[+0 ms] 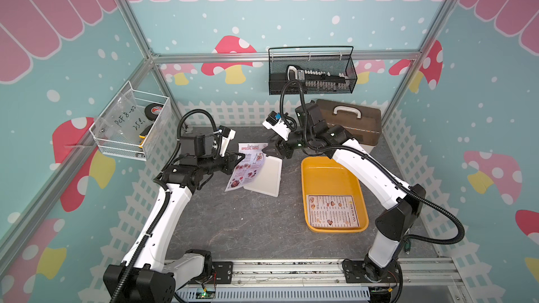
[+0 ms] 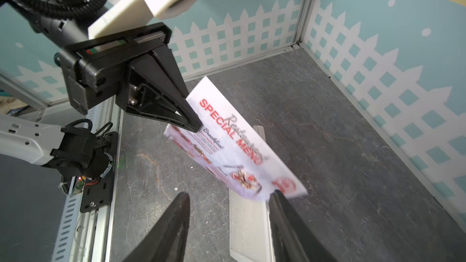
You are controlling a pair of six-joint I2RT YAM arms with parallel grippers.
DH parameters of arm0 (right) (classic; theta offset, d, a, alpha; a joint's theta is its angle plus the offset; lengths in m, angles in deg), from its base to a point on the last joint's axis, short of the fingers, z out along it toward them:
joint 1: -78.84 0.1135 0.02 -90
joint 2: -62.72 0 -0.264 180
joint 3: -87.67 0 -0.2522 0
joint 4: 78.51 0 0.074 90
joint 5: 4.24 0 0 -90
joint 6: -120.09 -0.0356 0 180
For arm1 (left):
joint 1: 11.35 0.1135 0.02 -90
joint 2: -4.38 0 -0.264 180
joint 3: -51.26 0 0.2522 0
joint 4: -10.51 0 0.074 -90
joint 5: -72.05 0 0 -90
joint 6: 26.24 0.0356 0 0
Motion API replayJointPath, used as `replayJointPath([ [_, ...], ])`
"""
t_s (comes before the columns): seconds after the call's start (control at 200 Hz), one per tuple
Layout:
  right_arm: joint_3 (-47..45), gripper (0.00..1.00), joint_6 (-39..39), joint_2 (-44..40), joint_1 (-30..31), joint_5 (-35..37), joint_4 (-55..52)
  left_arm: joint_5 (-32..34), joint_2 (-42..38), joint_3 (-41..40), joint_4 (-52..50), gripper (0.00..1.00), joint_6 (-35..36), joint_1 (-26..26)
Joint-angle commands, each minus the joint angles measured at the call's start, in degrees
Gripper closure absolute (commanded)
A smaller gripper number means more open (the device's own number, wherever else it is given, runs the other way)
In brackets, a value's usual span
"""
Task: Replace the menus in the menu holders
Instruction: Take out the menu from the menu holder, then place the menu at the center of the board.
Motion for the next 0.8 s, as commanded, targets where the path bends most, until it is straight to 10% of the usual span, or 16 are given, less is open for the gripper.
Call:
replayJointPath([
  [0.0,3.51,0.41,0.72,0.6,-2.07,1.97,0.04,8.1,-4.1,-3.4,-1.87,1.0,-6.08,4.85],
  [0.24,4.52,0.38,-0.53,0.35,-3.3,0.85,0.33,15.85,-5.99,-9.99,-1.71,0.94,-11.73,12.94],
  [0.795,-5.01,0.31,-2.48,-0.24,-3.3,1.8,3.25,33.77,19.27,-5.59,-2.86,0.85,-7.71,18.41],
])
